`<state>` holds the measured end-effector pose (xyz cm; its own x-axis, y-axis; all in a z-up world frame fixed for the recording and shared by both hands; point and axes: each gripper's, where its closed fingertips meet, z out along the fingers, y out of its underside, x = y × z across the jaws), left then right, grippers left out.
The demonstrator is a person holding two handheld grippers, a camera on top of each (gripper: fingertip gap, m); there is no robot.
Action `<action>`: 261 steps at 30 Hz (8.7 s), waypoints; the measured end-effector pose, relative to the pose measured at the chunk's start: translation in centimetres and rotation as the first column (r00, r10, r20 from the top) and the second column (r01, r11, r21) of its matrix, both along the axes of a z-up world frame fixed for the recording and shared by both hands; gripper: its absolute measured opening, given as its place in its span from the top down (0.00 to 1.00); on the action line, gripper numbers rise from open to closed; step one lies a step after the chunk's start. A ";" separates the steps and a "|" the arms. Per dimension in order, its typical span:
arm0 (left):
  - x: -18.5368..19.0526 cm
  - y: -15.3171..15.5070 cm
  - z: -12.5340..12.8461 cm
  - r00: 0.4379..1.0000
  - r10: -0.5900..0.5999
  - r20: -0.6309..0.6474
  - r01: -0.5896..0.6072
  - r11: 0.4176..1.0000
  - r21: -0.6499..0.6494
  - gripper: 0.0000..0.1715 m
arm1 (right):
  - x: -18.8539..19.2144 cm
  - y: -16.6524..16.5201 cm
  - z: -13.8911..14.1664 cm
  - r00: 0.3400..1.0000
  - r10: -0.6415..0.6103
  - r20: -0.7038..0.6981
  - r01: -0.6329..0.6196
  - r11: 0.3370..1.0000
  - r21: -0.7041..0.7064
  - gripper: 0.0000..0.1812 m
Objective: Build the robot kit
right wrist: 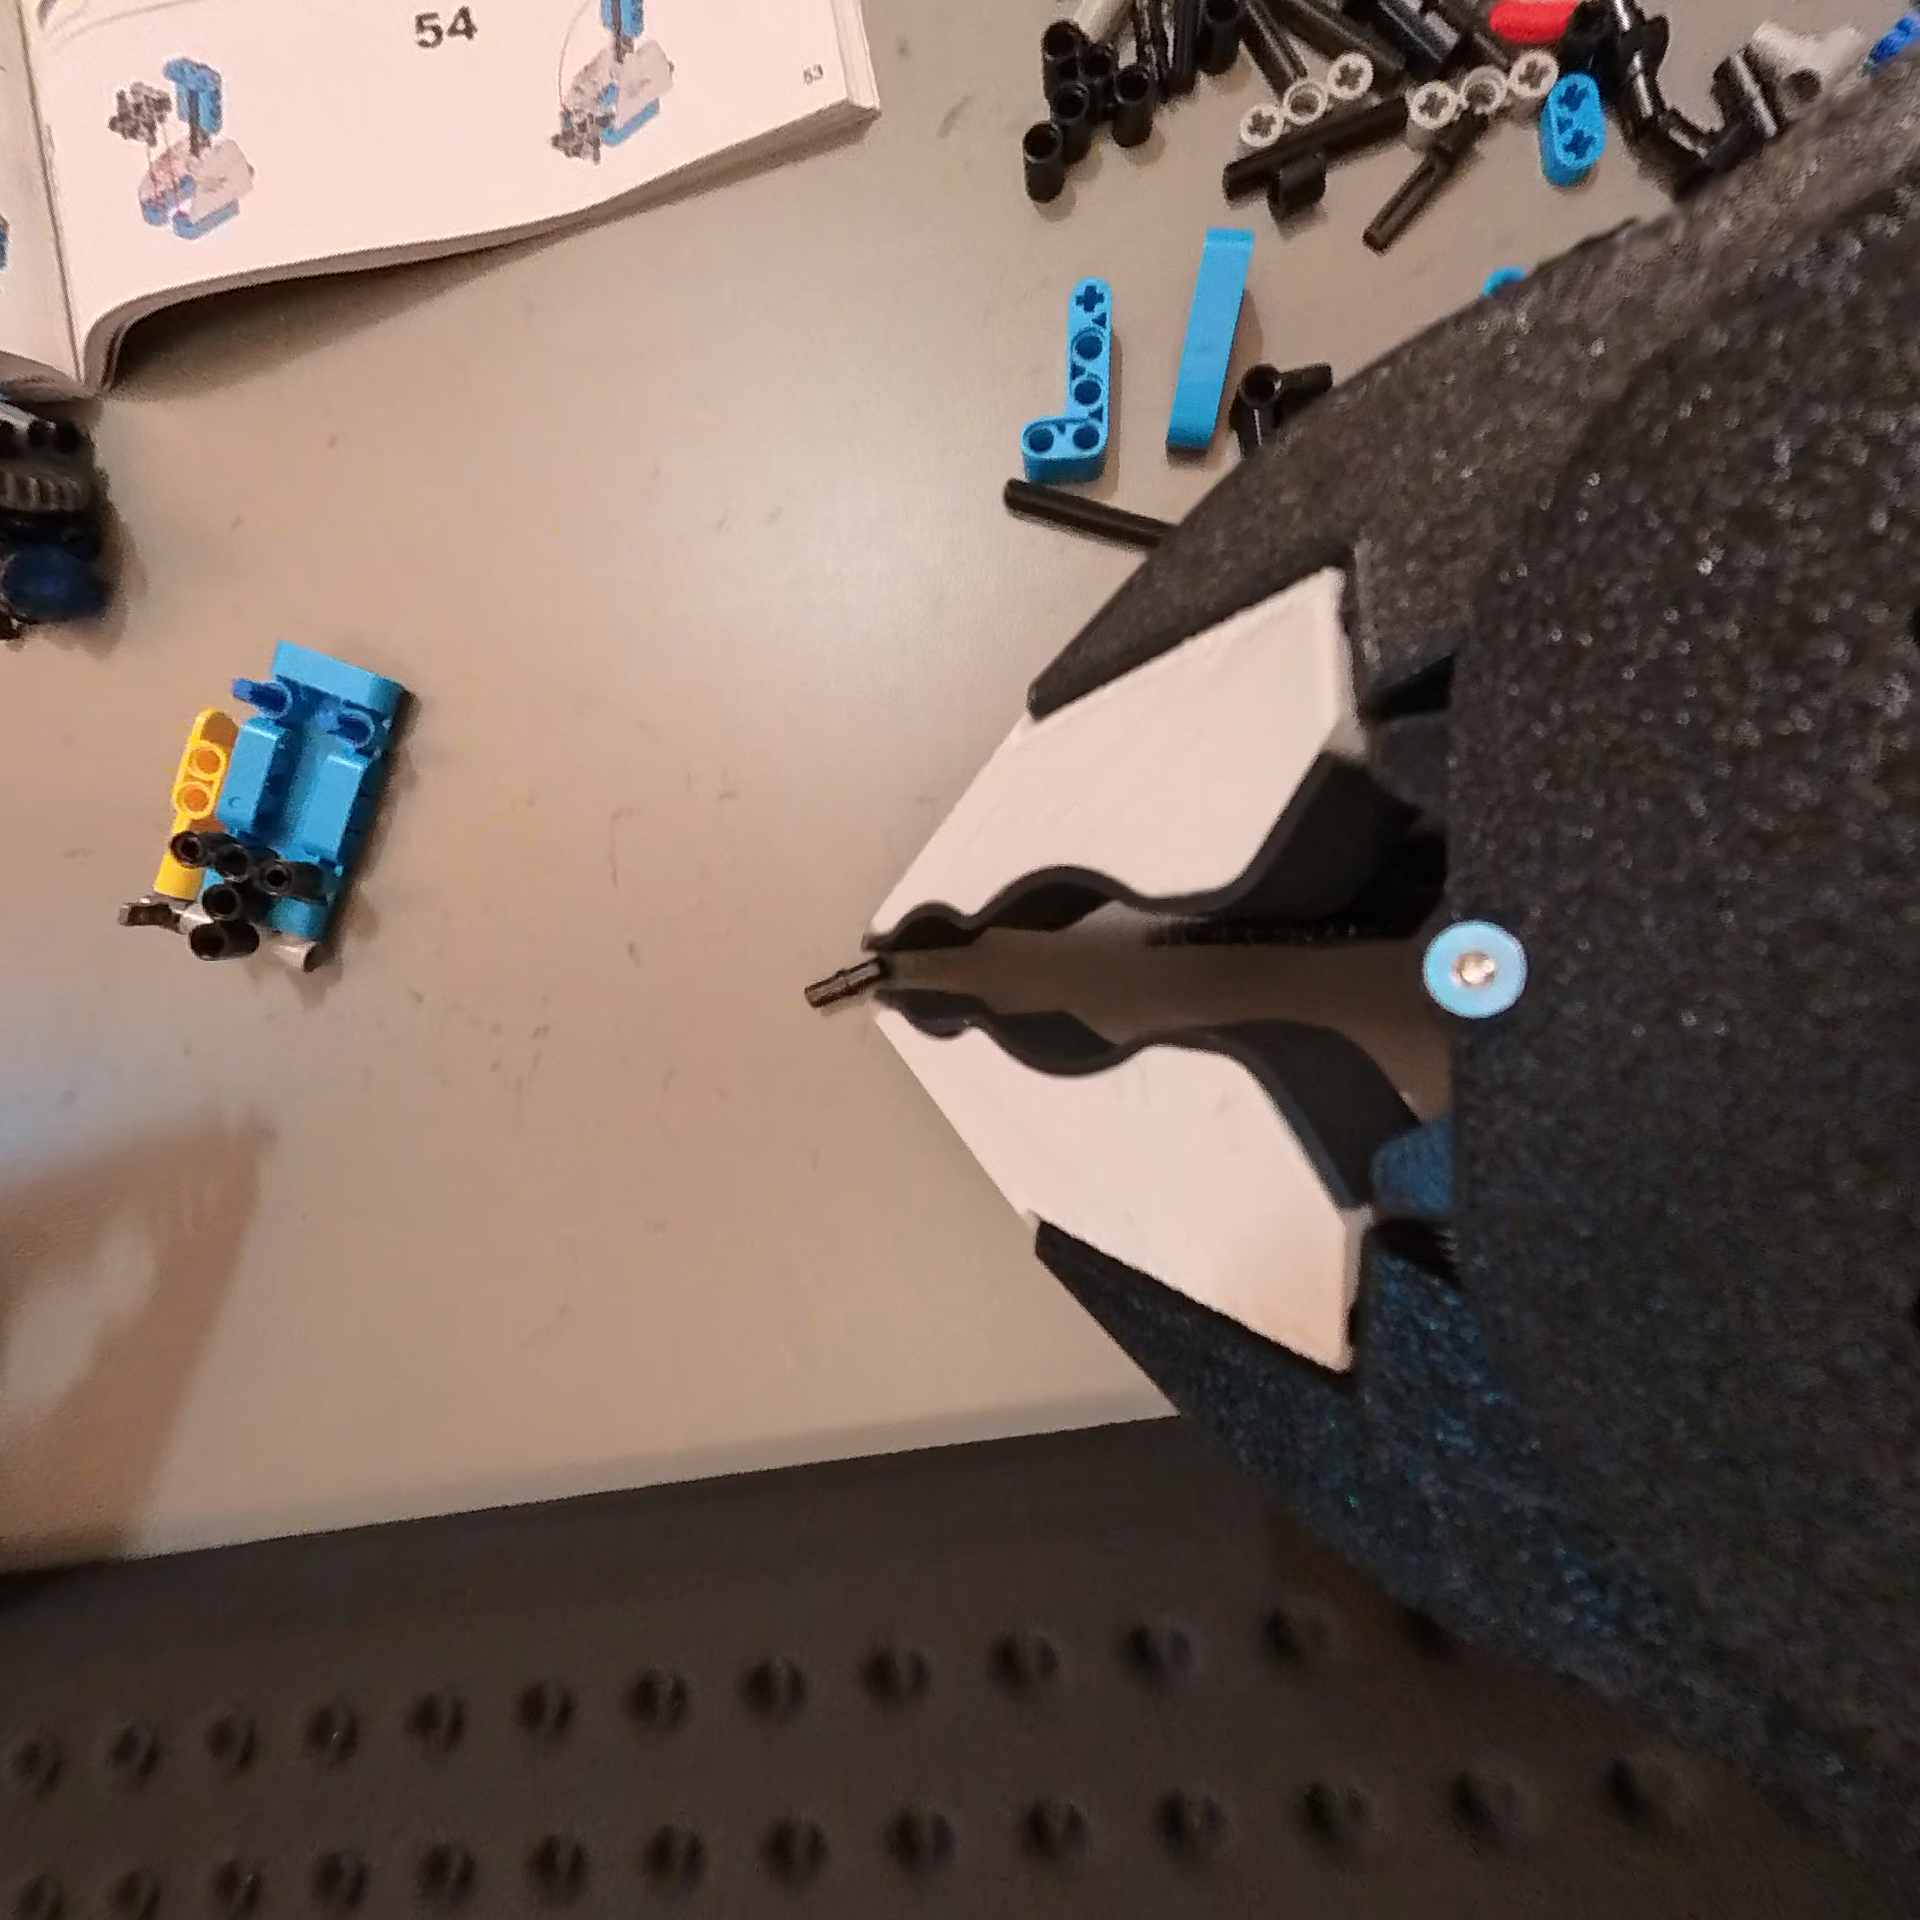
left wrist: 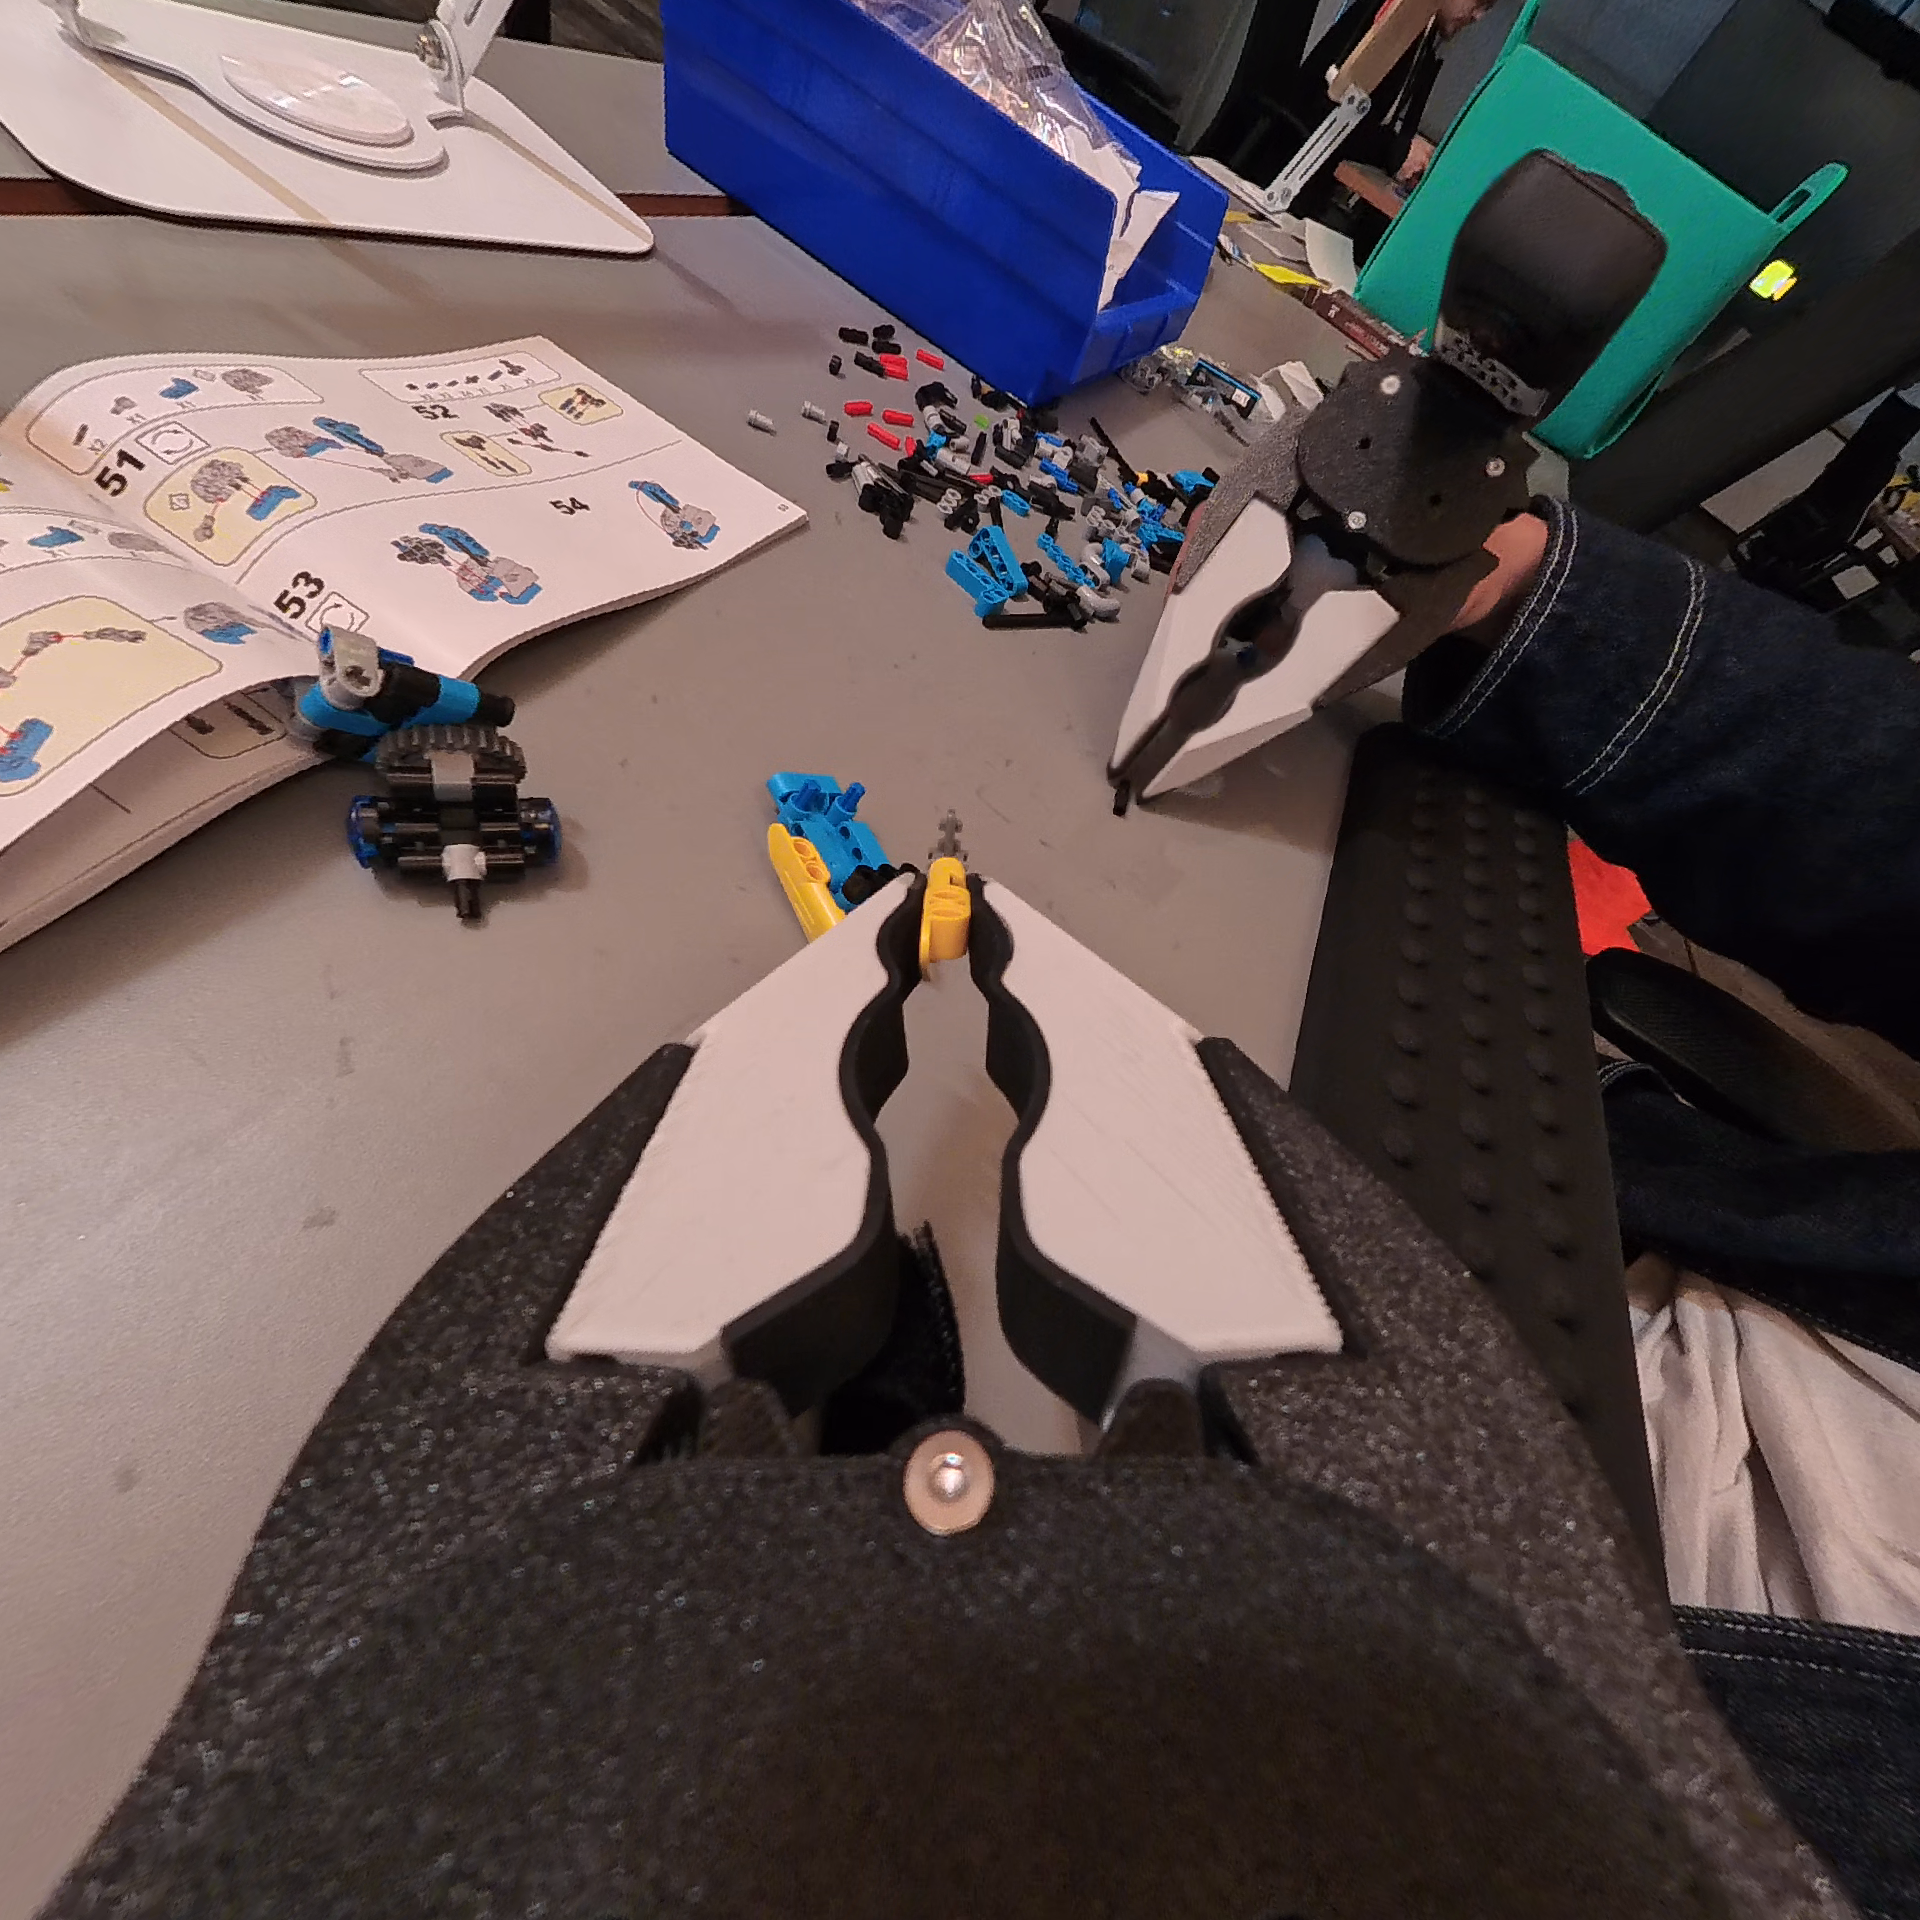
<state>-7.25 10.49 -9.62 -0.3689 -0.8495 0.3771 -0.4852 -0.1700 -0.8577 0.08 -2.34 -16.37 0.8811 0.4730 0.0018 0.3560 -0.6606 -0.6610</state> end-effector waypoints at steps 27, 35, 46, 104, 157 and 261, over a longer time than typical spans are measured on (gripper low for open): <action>-0.1 -1.2 0.6 0.999 -0.034 0.028 0.034 0.999 0.007 0.96 | -6.2 8.8 6.4 0.990 -0.001 -0.139 0.016 0.994 0.108 0.98; 0.2 -0.5 0.6 0.999 0.009 0.037 -0.010 0.999 0.047 0.96 | -8.8 12.1 8.0 0.956 -0.160 -0.246 0.237 0.915 0.326 0.98; 0.8 0.3 -0.6 0.996 0.082 0.035 -0.088 0.961 0.262 0.96 | -8.2 12.6 5.5 0.956 -0.262 -0.135 0.290 0.916 0.277 0.98; 0.7 -0.1 2.8 0.993 0.092 0.077 -0.076 0.980 -0.183 0.96 | -6.6 12.8 9.5 0.841 -0.423 0.338 0.175 0.803 0.569 0.98; -3.9 -5.2 9.3 0.881 -0.224 0.417 0.336 0.916 -0.219 0.96 | -11.9 8.4 16.4 0.736 0.247 -0.630 0.207 0.804 0.557 0.89; -1.4 -1.6 4.0 0.981 -0.096 0.169 0.129 0.973 -0.192 0.86 | -8.0 11.7 11.4 0.819 0.101 -0.564 0.137 0.921 0.364 0.98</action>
<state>-8.67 8.87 -5.59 -0.5264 -0.7119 0.4649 -0.3722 -0.2987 -0.8788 -7.88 9.31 -5.01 0.7879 0.5239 -0.3236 -0.1668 -0.3242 -0.9312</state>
